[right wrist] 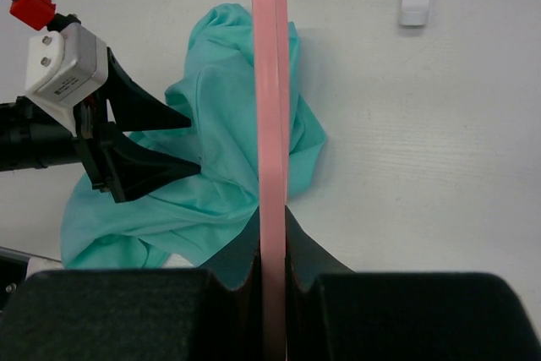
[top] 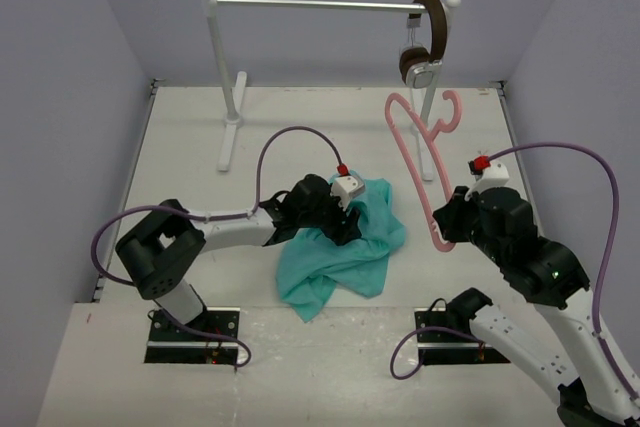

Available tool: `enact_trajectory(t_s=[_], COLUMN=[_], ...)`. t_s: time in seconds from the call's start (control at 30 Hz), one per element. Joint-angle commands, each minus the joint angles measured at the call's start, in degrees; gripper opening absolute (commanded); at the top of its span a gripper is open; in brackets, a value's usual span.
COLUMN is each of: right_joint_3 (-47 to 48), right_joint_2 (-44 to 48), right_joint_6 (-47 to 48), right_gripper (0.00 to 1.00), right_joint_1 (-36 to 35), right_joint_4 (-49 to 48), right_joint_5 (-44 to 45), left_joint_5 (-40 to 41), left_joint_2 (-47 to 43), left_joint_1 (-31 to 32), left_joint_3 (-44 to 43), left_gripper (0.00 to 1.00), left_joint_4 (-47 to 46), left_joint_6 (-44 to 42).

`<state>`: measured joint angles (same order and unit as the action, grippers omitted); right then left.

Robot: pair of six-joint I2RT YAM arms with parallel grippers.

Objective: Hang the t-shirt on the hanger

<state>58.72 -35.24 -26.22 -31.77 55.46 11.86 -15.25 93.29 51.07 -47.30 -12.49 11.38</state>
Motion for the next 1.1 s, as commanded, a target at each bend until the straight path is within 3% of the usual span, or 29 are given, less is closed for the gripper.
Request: enact_trajectory(t_s=[0.0,0.2,0.27,0.43,0.5,0.67,0.9,1.07], right_joint_3=[0.2,-0.4,-0.7,-0.8,-0.7,0.1,1.6,2.4], right_joint_2=[0.4,-0.1,-0.2,-0.3,0.0,0.6,1.4,2.1], right_joint_6=[1.0,1.1,1.0,1.1,1.1,1.0,0.7,0.9], right_gripper=[0.01,0.01,0.01,0.01,0.01,0.01,0.02,0.03], right_joint_1=[-0.1,-0.1,-0.1,-0.1,-0.1,-0.1,-0.1,-0.1], right_joint_4=[-2.4,-3.0,-3.4,-3.2,-2.9,-1.7,0.4,1.2], right_joint_5=[0.2,-0.3,-0.7,-0.9,-0.9,-0.4,-4.2,-5.1], left_joint_5=[-1.7,-2.2,-2.1,-2.2,-2.3,-1.4,8.2,11.2], left_joint_2=[1.0,1.4,1.6,2.7,3.2,4.0,2.3,0.5], left_joint_1=[0.9,1.0,1.0,1.0,1.0,1.0,0.9,0.6], left_joint_3=[-3.2,-3.4,-3.8,-4.7,-5.4,-6.4,-11.0,-13.6], left_gripper=[0.65,0.68,0.64,0.46,0.28,0.0,0.02,0.13], left_joint_4=[-3.1,-3.9,-3.8,-3.1,-2.8,-2.6,3.9,7.5], left_joint_6=[-0.7,-1.2,-1.4,-2.0,-2.2,-1.6,0.1,-0.2])
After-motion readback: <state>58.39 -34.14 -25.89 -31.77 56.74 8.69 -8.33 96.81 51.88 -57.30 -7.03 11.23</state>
